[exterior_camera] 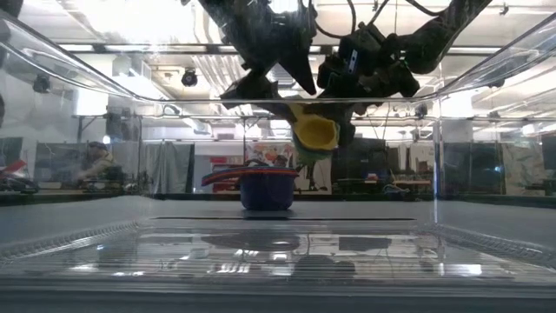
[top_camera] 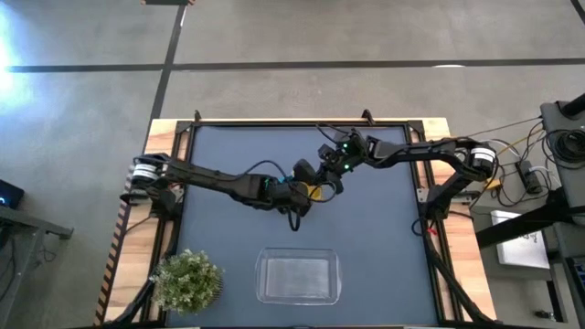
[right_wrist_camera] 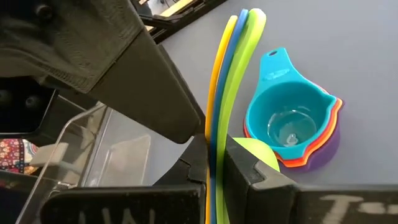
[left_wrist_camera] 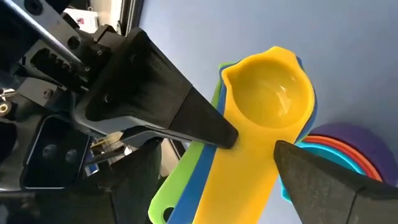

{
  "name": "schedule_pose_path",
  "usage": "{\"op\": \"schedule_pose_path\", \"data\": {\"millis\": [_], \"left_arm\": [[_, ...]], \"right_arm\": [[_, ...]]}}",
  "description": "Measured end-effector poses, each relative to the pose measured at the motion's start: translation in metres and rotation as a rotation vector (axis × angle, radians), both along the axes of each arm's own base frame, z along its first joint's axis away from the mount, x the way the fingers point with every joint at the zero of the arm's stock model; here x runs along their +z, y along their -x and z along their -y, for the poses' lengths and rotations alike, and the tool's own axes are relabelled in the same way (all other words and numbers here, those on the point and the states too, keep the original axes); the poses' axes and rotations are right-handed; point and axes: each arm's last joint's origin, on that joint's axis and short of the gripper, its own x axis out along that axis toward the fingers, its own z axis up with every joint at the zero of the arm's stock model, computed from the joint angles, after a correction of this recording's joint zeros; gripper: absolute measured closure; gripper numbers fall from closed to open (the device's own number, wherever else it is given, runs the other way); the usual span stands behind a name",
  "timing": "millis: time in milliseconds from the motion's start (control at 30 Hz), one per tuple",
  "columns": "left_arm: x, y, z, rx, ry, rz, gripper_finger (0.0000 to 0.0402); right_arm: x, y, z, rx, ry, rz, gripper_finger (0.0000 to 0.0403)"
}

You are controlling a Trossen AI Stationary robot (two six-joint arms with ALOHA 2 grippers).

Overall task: Nest measuring cups in basket
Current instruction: Stack the right stacked measuring cups on top of the left stacked measuring cups

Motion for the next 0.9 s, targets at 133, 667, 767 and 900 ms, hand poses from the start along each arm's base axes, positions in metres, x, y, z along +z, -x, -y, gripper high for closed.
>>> {"op": "schedule_pose_path", "data": {"millis": [133,667,767,900], "left_arm": [[-0.0008,0.0,-0.0021,0.003,-0.002,-0.013,0.0119],[-0.0062,0.0061,-0.0061,-0.005,-0.068,-0.126,0.0118],[-0.0037,0.0048,-0.0066,0.001,-0.07,-0.113,0.0098],[-0.0005,0.0034,-0.0072,0.006,-0.077,-0.1,0.0076]], "right_arm": [[-0.0013,0.0002,-0.0016,0.01,0.009,-0.01,0.0393],[-0.004,0.0012,-0.0047,0.025,-0.012,-0.043,0.0391],[-0.0043,0.0013,-0.0052,0.032,-0.014,-0.045,0.0391],[-0.004,0.001,-0.0062,0.046,-0.017,-0.04,0.0391]]}}
